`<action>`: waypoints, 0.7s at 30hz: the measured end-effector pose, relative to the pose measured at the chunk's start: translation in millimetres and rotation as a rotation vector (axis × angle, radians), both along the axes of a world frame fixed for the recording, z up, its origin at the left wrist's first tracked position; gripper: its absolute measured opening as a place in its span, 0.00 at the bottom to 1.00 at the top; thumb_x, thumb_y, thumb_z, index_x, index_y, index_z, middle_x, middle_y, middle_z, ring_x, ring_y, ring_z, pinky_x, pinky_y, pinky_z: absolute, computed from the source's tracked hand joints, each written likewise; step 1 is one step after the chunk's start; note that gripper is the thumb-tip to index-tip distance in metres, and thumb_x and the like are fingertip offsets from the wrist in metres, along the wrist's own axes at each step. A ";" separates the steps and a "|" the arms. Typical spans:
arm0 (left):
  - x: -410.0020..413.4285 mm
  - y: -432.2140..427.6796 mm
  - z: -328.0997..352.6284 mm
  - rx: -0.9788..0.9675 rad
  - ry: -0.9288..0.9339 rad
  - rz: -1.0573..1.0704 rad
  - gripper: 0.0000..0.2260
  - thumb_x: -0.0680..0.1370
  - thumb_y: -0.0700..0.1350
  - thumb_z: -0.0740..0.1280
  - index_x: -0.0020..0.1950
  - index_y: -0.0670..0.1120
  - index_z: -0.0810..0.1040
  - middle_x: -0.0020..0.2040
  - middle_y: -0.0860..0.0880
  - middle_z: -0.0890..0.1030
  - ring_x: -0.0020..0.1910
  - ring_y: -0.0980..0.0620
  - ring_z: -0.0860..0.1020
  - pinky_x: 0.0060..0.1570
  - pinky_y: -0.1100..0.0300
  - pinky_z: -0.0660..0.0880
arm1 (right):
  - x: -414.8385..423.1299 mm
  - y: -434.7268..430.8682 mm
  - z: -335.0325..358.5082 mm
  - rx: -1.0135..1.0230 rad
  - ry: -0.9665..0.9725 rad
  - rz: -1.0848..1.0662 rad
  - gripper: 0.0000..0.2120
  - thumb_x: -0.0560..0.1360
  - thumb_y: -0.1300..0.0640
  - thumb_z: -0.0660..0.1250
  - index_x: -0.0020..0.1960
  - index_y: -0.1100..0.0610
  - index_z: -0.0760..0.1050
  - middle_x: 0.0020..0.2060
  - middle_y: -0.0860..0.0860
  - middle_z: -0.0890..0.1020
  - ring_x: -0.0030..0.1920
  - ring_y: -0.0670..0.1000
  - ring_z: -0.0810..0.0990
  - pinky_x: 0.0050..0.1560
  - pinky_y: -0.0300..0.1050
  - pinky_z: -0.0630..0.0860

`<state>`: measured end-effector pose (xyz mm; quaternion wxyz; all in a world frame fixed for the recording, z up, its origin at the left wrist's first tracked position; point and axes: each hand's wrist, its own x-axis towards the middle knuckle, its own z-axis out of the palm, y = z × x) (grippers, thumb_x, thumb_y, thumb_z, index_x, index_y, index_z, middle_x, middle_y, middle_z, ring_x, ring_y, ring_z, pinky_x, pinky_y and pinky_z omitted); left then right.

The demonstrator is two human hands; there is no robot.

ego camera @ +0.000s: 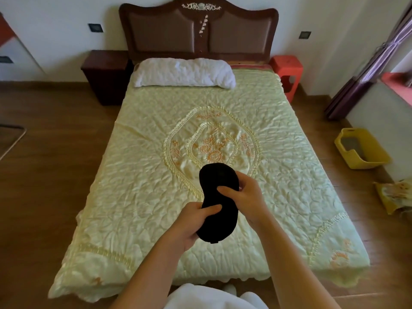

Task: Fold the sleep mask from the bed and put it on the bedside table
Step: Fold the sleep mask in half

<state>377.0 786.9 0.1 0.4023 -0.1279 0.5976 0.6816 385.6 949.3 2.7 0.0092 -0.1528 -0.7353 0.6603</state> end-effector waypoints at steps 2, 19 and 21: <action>-0.2 3.5 -2.4 0.011 0.001 0.026 0.12 0.75 0.43 0.72 0.53 0.37 0.83 0.47 0.40 0.86 0.45 0.43 0.85 0.33 0.58 0.78 | 5.3 1.0 2.5 0.058 0.073 0.021 0.14 0.72 0.67 0.74 0.48 0.48 0.84 0.42 0.46 0.88 0.46 0.45 0.86 0.46 0.41 0.82; -13.5 -0.4 -10.3 0.442 -0.341 0.163 0.22 0.80 0.54 0.61 0.59 0.35 0.81 0.54 0.34 0.83 0.50 0.40 0.83 0.54 0.48 0.79 | 44.3 7.1 -24.3 0.753 0.336 0.236 0.22 0.73 0.74 0.66 0.58 0.53 0.85 0.60 0.45 0.84 0.70 0.52 0.72 0.65 0.47 0.74; -12.5 -1.7 -11.2 0.448 -0.293 0.143 0.18 0.78 0.49 0.66 0.61 0.36 0.79 0.56 0.35 0.82 0.53 0.41 0.82 0.57 0.50 0.78 | 43.5 5.5 -21.6 0.801 0.324 0.296 0.20 0.76 0.71 0.64 0.60 0.53 0.83 0.62 0.44 0.83 0.72 0.51 0.70 0.66 0.44 0.72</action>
